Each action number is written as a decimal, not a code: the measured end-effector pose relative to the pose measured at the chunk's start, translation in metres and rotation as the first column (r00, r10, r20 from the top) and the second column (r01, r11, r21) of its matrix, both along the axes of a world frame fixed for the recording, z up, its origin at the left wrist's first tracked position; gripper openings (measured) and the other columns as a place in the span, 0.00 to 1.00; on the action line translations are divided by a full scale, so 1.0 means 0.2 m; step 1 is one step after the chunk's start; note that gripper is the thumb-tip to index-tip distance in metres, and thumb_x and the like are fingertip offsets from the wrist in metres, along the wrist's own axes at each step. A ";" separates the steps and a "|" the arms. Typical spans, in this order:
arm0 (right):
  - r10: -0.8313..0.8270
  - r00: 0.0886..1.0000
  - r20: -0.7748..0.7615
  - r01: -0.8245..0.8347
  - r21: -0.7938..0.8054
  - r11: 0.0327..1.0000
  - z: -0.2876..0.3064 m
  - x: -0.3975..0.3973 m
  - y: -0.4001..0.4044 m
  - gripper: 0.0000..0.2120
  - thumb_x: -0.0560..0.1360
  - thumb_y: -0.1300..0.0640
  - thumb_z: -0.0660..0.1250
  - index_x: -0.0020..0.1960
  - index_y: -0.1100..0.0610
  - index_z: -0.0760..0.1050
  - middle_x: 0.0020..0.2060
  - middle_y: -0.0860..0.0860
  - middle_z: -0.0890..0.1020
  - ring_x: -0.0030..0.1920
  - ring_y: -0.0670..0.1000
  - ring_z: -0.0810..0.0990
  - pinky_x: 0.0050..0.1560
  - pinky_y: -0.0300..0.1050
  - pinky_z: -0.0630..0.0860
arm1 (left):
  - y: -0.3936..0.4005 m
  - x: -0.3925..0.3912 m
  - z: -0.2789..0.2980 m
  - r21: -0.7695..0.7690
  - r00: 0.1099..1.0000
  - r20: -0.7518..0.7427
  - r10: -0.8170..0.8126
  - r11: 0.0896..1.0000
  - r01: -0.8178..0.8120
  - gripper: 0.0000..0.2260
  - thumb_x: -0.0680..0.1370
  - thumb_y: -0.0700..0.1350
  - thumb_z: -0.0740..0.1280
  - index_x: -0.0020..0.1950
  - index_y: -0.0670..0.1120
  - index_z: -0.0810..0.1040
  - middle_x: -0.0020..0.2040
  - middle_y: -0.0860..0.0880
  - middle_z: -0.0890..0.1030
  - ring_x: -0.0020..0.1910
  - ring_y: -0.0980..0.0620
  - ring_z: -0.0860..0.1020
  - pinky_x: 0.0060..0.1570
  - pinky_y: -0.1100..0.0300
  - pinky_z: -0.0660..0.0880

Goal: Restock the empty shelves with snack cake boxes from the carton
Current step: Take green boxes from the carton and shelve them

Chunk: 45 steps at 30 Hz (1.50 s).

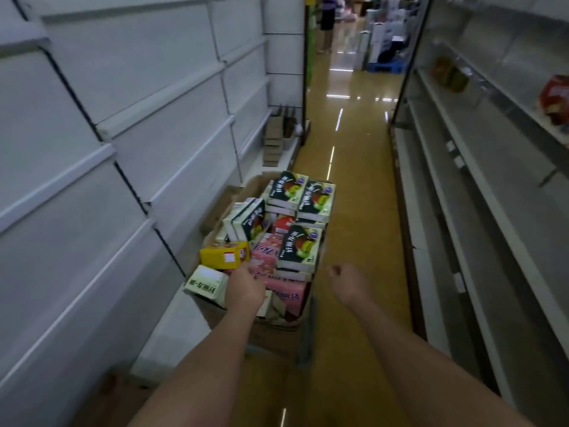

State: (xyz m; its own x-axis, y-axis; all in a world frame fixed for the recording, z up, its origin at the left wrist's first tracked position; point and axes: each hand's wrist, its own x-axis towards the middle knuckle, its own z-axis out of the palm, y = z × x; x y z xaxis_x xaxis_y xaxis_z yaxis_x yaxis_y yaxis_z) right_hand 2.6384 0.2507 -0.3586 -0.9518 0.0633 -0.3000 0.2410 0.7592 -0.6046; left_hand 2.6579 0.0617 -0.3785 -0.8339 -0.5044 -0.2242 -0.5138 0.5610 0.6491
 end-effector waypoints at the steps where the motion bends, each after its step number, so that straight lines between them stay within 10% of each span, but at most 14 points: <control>1: 0.033 0.999 0.001 -0.033 -0.008 0.999 -0.01 -0.02 -0.06 0.15 0.81 0.52 0.57 0.60 0.59 0.75 0.54 0.56 0.81 0.49 0.53 0.78 0.47 0.44 0.72 | -0.05 0.00 0.00 -0.003 1.000 -0.002 0.025 1.000 -0.025 0.11 0.79 0.41 0.62 0.62 0.45 0.75 0.58 0.44 0.79 0.54 0.42 0.77 0.45 0.56 0.71; 23: 0.315 0.915 0.253 -0.300 -0.095 0.949 -0.31 -0.57 -0.85 0.28 0.80 0.45 0.57 0.74 0.59 0.60 0.69 0.58 0.70 0.67 0.58 0.70 0.64 0.50 0.68 | -0.58 -0.36 -0.31 0.043 0.904 0.288 0.317 0.939 -0.342 0.32 0.77 0.61 0.60 0.76 0.47 0.58 0.75 0.40 0.55 0.74 0.38 0.55 0.68 0.43 0.60; 38: -0.151 0.867 0.475 0.350 -0.364 0.863 -0.52 -0.71 -1.18 0.38 0.76 0.43 0.65 0.76 0.62 0.53 0.72 0.59 0.66 0.70 0.61 0.66 0.68 0.54 0.67 | -0.72 -0.55 -0.39 -0.013 0.898 0.438 0.043 0.999 -0.041 0.39 0.74 0.65 0.60 0.77 0.56 0.45 0.77 0.45 0.52 0.74 0.38 0.53 0.67 0.35 0.59; 45: -0.225 0.756 0.615 0.565 -0.440 0.698 -0.52 -0.66 -1.21 0.26 0.74 0.58 0.70 0.68 0.61 0.66 0.61 0.60 0.75 0.50 0.57 0.75 0.44 0.49 0.75 | -0.80 -0.51 -0.34 0.109 0.809 0.523 -0.268 0.963 0.248 0.56 0.66 0.59 0.75 0.77 0.56 0.35 0.77 0.45 0.36 0.76 0.36 0.45 0.70 0.37 0.57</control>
State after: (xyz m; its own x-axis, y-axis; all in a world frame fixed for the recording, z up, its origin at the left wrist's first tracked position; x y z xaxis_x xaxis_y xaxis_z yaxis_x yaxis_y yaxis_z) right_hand 2.5065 0.0078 -0.4616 -0.5842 0.0539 -0.8098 0.8114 0.0645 -0.5810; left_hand 2.5556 -0.0979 -0.4470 -0.6807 -0.2716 -0.6803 -0.6221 0.7047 0.3412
